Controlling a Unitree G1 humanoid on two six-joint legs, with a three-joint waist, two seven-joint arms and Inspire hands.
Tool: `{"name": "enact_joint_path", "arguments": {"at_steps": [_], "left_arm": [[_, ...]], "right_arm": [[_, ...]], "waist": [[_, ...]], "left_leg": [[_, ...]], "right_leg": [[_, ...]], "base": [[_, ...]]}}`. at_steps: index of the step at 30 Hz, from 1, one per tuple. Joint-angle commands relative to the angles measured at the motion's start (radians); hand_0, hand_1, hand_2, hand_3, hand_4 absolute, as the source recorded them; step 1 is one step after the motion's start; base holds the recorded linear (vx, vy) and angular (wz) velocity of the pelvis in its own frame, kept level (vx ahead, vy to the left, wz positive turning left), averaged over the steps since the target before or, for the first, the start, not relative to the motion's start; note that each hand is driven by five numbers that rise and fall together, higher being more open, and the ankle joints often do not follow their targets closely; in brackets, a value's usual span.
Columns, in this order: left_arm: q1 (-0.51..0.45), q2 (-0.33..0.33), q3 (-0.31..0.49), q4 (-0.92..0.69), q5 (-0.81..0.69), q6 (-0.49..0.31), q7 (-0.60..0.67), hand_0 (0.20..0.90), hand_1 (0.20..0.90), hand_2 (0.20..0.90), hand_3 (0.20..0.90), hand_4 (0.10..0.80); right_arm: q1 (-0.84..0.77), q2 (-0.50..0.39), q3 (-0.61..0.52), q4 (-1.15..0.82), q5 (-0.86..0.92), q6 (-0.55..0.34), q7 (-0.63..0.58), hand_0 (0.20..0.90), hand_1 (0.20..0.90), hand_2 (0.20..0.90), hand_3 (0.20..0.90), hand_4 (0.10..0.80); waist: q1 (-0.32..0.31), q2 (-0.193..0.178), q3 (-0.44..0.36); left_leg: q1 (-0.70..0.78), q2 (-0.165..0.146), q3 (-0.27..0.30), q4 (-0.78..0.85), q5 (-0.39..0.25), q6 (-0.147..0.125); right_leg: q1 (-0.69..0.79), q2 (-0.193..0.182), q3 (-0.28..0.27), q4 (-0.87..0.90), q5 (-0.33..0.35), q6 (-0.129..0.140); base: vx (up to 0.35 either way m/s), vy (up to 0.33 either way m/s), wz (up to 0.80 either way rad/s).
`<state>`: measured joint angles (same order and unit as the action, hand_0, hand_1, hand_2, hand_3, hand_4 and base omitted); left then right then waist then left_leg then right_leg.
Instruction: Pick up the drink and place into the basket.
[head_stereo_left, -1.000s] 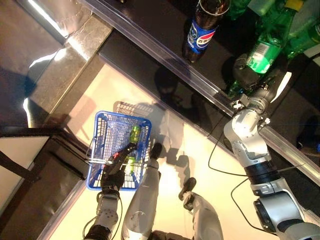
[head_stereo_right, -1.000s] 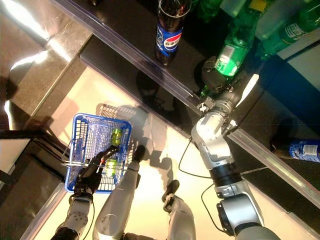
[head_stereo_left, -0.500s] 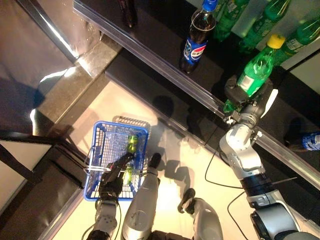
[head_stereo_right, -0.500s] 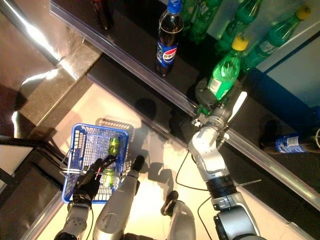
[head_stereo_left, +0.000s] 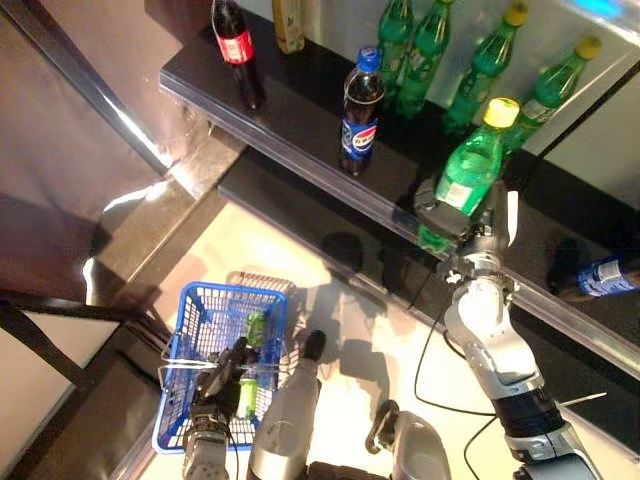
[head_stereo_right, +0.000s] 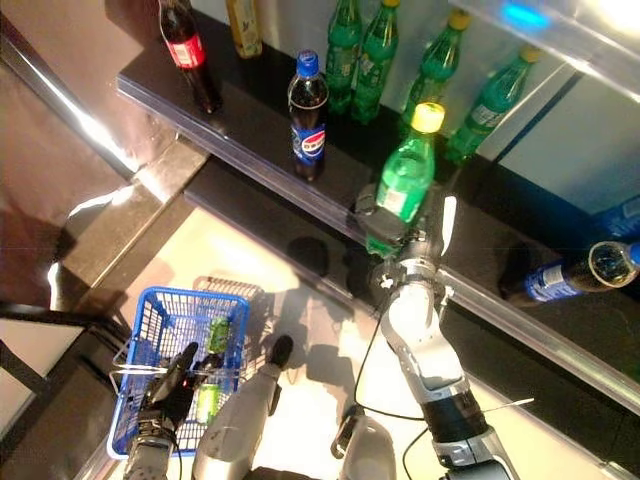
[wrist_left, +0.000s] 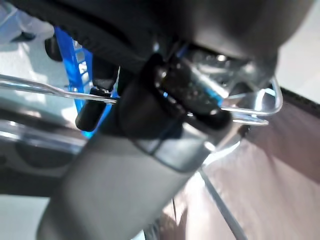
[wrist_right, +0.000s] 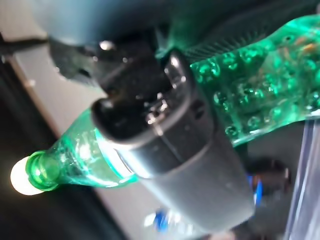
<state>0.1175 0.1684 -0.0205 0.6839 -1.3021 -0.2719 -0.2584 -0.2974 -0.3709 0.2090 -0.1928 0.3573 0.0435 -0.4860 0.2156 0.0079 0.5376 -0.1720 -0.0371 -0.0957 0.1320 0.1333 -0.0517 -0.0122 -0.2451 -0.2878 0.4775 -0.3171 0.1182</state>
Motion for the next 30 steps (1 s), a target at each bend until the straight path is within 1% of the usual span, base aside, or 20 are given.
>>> {"name": "enact_joint_path", "arguments": {"at_steps": [1, 3, 5, 8, 11, 12, 15, 17, 19, 21, 25, 27, 28, 30], "left_arm": [[0.064, 0.044, -0.055, -0.319, 0.126, -0.108, -0.252, 0.3, 0.3, 0.3, 0.2, 0.1], [0.077, 0.056, -0.062, -0.357, 0.137, -0.102, -0.286, 0.3, 0.3, 0.3, 0.2, 0.1], [0.09, 0.077, -0.079, -0.436, 0.151, -0.076, -0.299, 0.3, 0.3, 0.3, 0.2, 0.1], [0.101, 0.107, -0.098, -0.522, 0.16, -0.036, -0.325, 0.3, 0.3, 0.3, 0.2, 0.1], [0.104, 0.131, -0.114, -0.581, 0.178, -0.015, -0.35, 0.3, 0.3, 0.3, 0.2, 0.1], [0.106, 0.155, -0.127, -0.631, 0.187, -0.002, -0.357, 0.3, 0.3, 0.3, 0.2, 0.1], [0.106, 0.175, -0.128, -0.681, 0.178, 0.026, -0.383, 0.3, 0.3, 0.3, 0.2, 0.1], [0.109, 0.199, -0.128, -0.756, 0.18, 0.078, -0.409, 0.3, 0.3, 0.3, 0.2, 0.1], [0.11, 0.208, -0.132, -0.783, 0.192, 0.101, -0.426, 0.3, 0.3, 0.3, 0.2, 0.1], [0.109, 0.222, -0.139, -0.809, 0.196, 0.142, -0.477, 0.3, 0.3, 0.3, 0.2, 0.1], [0.1, 0.246, -0.15, -0.888, 0.2, 0.225, -0.529, 0.3, 0.3, 0.3, 0.2, 0.1], [0.098, 0.254, -0.147, -0.92, 0.201, 0.248, -0.553, 0.3, 0.3, 0.3, 0.2, 0.1], [0.093, 0.259, -0.143, -0.955, 0.183, 0.264, -0.556, 0.3, 0.3, 0.3, 0.2, 0.1], [0.083, 0.261, -0.141, -0.987, 0.164, 0.281, -0.568, 0.3, 0.3, 0.3, 0.2, 0.1]], "right_arm": [[-0.056, -0.092, 0.018, -0.252, 0.011, -0.168, 0.152, 0.3, 0.3, 0.3, 0.2, 0.1], [-0.043, -0.091, 0.043, -0.271, 0.038, -0.172, 0.197, 0.3, 0.3, 0.3, 0.2, 0.1], [-0.037, -0.088, 0.081, -0.288, 0.072, -0.17, 0.24, 0.3, 0.3, 0.3, 0.2, 0.1], [-0.035, -0.086, 0.119, -0.301, 0.109, -0.163, 0.266, 0.3, 0.3, 0.3, 0.2, 0.1], [-0.042, -0.087, 0.146, -0.302, 0.118, -0.154, 0.276, 0.3, 0.3, 0.3, 0.2, 0.1], [-0.049, -0.089, 0.165, -0.302, 0.122, -0.152, 0.27, 0.3, 0.3, 0.3, 0.2, 0.1], [-0.05, -0.087, 0.184, -0.305, 0.117, -0.152, 0.264, 0.3, 0.3, 0.3, 0.2, 0.1], [-0.052, -0.079, 0.204, -0.304, 0.105, -0.16, 0.247, 0.3, 0.3, 0.3, 0.2, 0.1], [-0.06, -0.077, 0.208, -0.302, 0.104, -0.158, 0.238, 0.3, 0.3, 0.3, 0.2, 0.1], [-0.072, -0.069, 0.217, -0.289, 0.093, -0.154, 0.226, 0.3, 0.3, 0.3, 0.2, 0.1], [-0.093, -0.066, 0.235, -0.248, 0.072, -0.141, 0.185, 0.3, 0.3, 0.3, 0.2, 0.1], [-0.099, -0.066, 0.235, -0.232, 0.079, -0.136, 0.174, 0.3, 0.3, 0.3, 0.2, 0.1], [-0.097, -0.064, 0.241, -0.224, 0.084, -0.137, 0.167, 0.3, 0.3, 0.3, 0.2, 0.1], [-0.094, -0.061, 0.245, -0.22, 0.095, -0.132, 0.158, 0.3, 0.3, 0.3, 0.2, 0.1]], "waist": [[-0.007, 0.078, -0.191], [-0.002, 0.084, -0.202], [0.008, 0.093, -0.213], [0.022, 0.1, -0.224], [0.035, 0.106, -0.229], [0.048, 0.107, -0.227], [0.062, 0.108, -0.228], [0.08, 0.108, -0.228], [0.088, 0.108, -0.227], [0.099, 0.11, -0.228], [0.12, 0.121, -0.23], [0.126, 0.123, -0.231], [0.131, 0.116, -0.228], [0.135, 0.115, -0.228]], "left_leg": [[0.056, 0.037, -0.03, 0.034, -0.075, -0.038], [0.065, 0.036, -0.033, 0.026, -0.071, -0.042], [0.076, 0.033, -0.042, 0.012, -0.062, -0.046], [0.08, 0.03, -0.055, 0.003, -0.052, -0.049], [0.08, 0.025, -0.066, -0.004, -0.043, -0.05], [0.082, 0.017, -0.077, -0.003, -0.043, -0.051], [0.081, 0.011, -0.092, -0.002, -0.042, -0.051], [0.085, 0.004, -0.115, -0.008, -0.037, -0.051], [0.085, 0.001, -0.122, -0.009, -0.036, -0.051], [0.085, -0.004, -0.133, -0.01, -0.032, -0.052], [0.087, -0.014, -0.151, -0.013, -0.029, -0.053], [0.089, -0.017, -0.158, -0.012, -0.029, -0.054], [0.103, -0.021, -0.154, -0.015, -0.047, -0.057], [0.105, -0.024, -0.158, -0.013, -0.05, -0.055]], "right_leg": [[-0.019, 0.048, -0.017, -0.032, 0.101, -0.107], [-0.011, 0.044, -0.023, -0.032, 0.099, -0.106], [0.003, 0.04, -0.033, -0.036, 0.098, -0.104], [0.012, 0.035, -0.049, -0.036, 0.099, -0.102], [0.018, 0.031, -0.064, -0.036, 0.098, -0.101], [0.021, 0.024, -0.075, -0.027, 0.091, -0.101], [0.026, 0.02, -0.091, -0.025, 0.089, -0.099], [0.034, 0.019, -0.111, -0.026, 0.091, -0.095], [0.039, 0.018, -0.121, -0.028, 0.092, -0.094], [0.045, 0.017, -0.137, -0.031, 0.094, -0.094], [0.058, 0.011, -0.162, -0.034, 0.096, -0.091], [0.065, 0.009, -0.17, -0.036, 0.097, -0.088], [0.074, 0.004, -0.161, -0.029, 0.074, -0.081], [0.076, 0.002, -0.165, -0.026, 0.072, -0.079]], "base": [[0.027, 0.061, 0.0], [0.035, 0.054, 0.04], [0.034, 0.052, 0.1], [0.02, 0.036, 0.1], [0.006, 0.024, 0.11], [0.006, 0.011, 0.2], [0.01, -0.005, 0.26], [0.017, -0.03, 0.23], [0.006, -0.034, 0.34], [0.007, -0.023, 0.25], [0.019, 0.008, 0.19], [0.067, -0.009, 0.19], [0.098, -0.031, 0.17], [0.057, -0.022, 0.11]]}}
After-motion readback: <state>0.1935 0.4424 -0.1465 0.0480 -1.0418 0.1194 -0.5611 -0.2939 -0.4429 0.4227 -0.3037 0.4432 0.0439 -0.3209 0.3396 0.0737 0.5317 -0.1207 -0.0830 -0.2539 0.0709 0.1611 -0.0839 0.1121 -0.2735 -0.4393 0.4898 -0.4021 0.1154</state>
